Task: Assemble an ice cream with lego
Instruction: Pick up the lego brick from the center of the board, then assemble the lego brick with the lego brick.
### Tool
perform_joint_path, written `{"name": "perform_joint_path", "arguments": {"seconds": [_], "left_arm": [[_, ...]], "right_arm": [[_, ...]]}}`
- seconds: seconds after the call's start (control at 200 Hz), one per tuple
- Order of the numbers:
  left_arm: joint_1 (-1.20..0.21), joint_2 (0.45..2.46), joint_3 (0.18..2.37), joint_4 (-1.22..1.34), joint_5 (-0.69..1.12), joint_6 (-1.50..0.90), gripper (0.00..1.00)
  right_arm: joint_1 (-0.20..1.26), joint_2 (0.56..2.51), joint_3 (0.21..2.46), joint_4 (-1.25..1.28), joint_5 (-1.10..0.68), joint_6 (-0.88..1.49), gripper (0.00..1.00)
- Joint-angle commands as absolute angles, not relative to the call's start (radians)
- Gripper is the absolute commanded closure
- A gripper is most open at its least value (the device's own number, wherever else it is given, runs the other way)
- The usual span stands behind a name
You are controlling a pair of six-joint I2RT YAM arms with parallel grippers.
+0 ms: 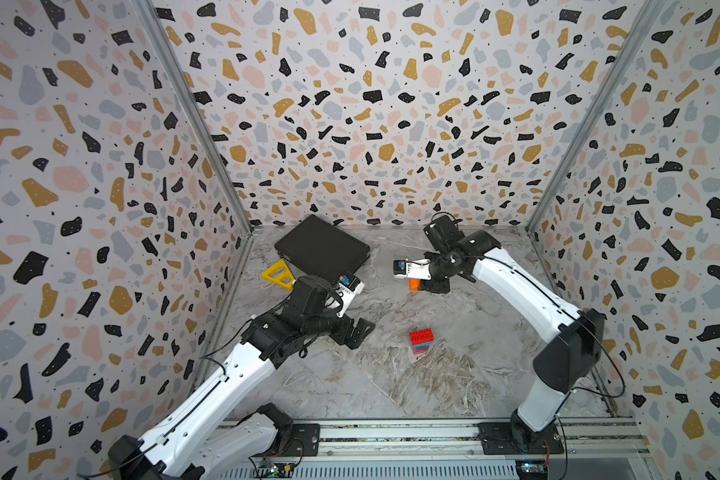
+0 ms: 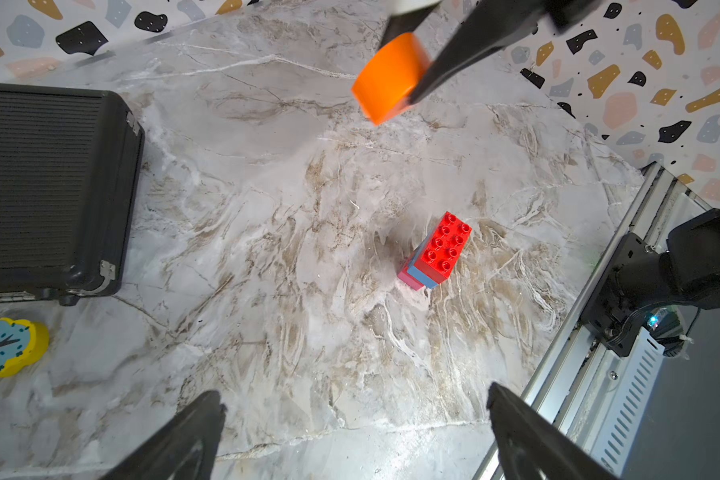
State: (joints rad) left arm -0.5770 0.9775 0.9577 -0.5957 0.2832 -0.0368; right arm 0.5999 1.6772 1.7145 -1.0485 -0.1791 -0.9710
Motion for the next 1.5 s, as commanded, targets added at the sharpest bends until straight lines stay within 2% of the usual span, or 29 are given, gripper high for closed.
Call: {"name": "perform_joint_path", "arguments": {"seconds": [0.0,0.255,0.526,1.492], "left_arm": [[-0.571,0.976,0.939,-0.552,0.304,-0.020,0.00],[-0.570,0.990,0.936,-0.545,0.316,-0.018,0.00],[-0.569,0.991,0.937,-0.546,0.311,-0.014,0.00],[-0.570,0.991,0.939,-0.552,0.310,-0.011,0.01]], "right_arm": [[0.603,1.647,1.654,-1.217,-0.254,-1.067,0.89],[0.648,1.555,1.511,-1.189,-0.267,-1.129,0.86],[0.699,1.573,1.400,-1.078,-0.233,-1.123,0.86],[0.744,1.657,1.440,-1.070,-0.189,-1.069,0.85]]}}
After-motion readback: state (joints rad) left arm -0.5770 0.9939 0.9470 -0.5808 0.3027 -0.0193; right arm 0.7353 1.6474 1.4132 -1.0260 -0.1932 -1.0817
